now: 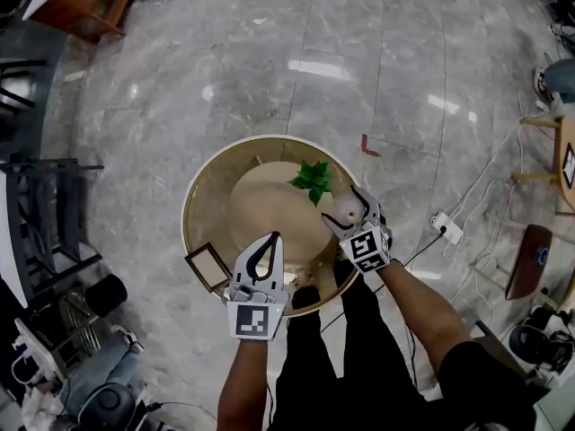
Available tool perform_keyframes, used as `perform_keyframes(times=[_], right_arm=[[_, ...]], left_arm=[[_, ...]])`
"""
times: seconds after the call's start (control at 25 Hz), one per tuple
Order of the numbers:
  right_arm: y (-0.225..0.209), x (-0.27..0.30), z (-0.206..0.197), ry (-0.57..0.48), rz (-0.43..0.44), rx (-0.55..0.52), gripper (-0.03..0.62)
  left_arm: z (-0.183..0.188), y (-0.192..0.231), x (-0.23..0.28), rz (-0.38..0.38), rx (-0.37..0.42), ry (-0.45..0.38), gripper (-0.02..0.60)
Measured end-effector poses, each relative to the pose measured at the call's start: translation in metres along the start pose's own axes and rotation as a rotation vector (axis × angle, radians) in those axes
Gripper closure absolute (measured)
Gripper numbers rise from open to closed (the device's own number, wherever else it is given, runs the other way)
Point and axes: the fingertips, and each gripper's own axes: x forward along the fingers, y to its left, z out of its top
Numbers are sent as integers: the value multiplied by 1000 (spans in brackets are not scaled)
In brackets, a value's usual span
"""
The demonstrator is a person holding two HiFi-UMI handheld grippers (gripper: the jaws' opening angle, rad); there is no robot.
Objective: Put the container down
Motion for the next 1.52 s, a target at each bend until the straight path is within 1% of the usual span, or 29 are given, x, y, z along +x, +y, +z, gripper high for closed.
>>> perform_keyframes(times=[0.08,0.2,0.32,0.44,0.52,0.64,0.76,0.92,1.04,1.16,1.36,1.44,1.52], right_arm=[[1,20,-17,28,9,-3,184],[0,43,-36,61,22,-11,184],[1,54,-49,79,34,-17,184],[5,59,-61,105,43,-31,184],[8,62,-68,115,46,-32,184],[7,62,-72,104,44,-2,184],[6,62,-70,96,39,10,184],[10,51,-63,100,66,22,177],[10,28,-42,74,71,8,172],[11,-13,-6,4,64,-9,172],[15,-110,88,-172,41,-27,174],[13,-152,130,-234,11,-45,175],[7,-189,171,-306,-19,-48,189]], left_arm=[[-15,1,5,-4,-10,18,583],[-35,3,10,0,-45,55,583],[-48,2,10,13,-69,74,583],[-55,2,11,20,-72,78,583],[-55,3,12,20,-65,77,583],[-50,3,13,23,-65,70,583],[-45,4,13,33,-78,60,583],[-33,-4,7,24,-68,48,583],[-14,-8,1,19,-57,27,583],[13,-14,-14,13,-42,5,583],[63,-24,-52,3,-25,-53,583],[84,-28,-66,9,-17,-62,583],[100,-32,-72,-3,-3,-77,583]])
